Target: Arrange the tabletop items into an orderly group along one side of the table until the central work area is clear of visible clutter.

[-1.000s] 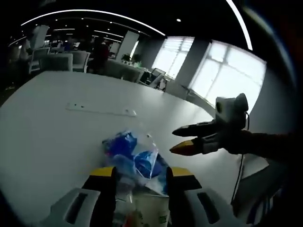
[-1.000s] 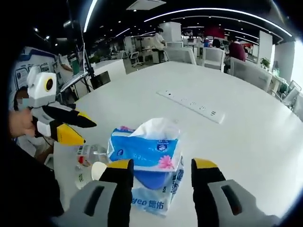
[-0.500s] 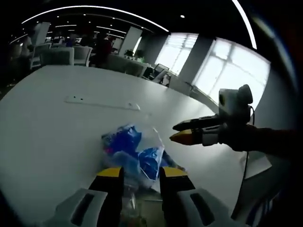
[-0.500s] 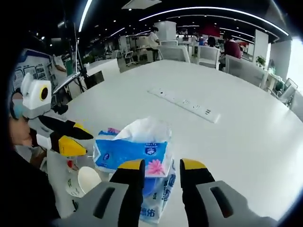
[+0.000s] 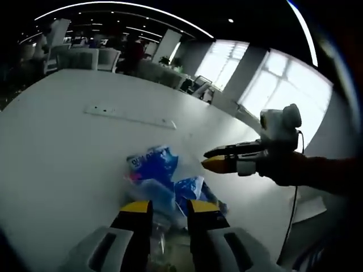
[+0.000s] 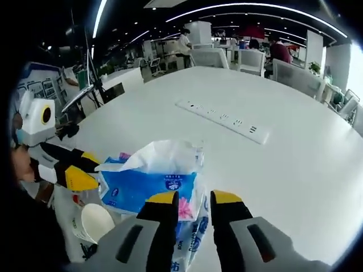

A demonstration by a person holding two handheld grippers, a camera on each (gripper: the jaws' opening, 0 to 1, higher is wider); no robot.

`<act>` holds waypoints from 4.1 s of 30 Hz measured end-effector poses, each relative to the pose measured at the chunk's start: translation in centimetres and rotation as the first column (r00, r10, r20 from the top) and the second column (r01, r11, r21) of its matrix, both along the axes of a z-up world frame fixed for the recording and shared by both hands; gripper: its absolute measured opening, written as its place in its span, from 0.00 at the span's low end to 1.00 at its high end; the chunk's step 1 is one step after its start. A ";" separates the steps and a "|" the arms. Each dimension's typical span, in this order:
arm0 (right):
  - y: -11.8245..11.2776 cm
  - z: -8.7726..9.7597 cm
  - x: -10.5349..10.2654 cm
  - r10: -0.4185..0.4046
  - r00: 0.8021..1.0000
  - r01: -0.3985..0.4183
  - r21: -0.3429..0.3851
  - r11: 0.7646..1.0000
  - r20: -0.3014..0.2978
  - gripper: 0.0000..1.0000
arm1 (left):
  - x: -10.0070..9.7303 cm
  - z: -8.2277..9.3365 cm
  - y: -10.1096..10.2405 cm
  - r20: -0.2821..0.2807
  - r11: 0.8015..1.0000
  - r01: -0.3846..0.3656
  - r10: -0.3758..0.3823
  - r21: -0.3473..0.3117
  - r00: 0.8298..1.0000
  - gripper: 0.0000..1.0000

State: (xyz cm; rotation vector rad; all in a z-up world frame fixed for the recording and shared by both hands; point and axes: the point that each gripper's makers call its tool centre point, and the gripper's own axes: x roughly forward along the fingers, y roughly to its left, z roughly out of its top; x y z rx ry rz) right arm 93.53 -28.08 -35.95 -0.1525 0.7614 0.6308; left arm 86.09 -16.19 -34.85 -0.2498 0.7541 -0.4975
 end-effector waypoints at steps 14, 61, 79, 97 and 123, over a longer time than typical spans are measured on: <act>0.4 -1.2 0.3 0.002 0.999 0.001 0.060 0.998 -0.046 0.07 | 0.1 -0.7 -0.1 -0.039 0.998 -0.056 0.055 -0.019 0.998 0.16; -4.7 3.7 -2.5 -0.163 0.983 0.150 0.150 0.977 0.083 0.00 | 0.6 3.4 -3.7 0.029 0.996 0.085 -0.085 -0.010 0.996 0.00; -12.2 4.2 -4.9 -0.355 0.930 0.335 0.168 0.927 0.101 0.00 | 0.4 3.2 -9.8 0.024 0.961 0.276 -0.276 0.016 0.961 0.00; -18.3 2.5 -6.7 -0.496 0.859 0.485 0.103 0.868 0.126 0.00 | 1.4 2.8 -15.7 0.045 0.913 0.406 -0.408 0.045 0.912 0.00; -21.8 -1.5 -8.8 -0.508 0.852 0.516 -0.033 0.856 0.128 0.00 | 0.5 -1.7 -18.9 -0.022 0.857 0.507 -0.508 0.090 0.861 0.00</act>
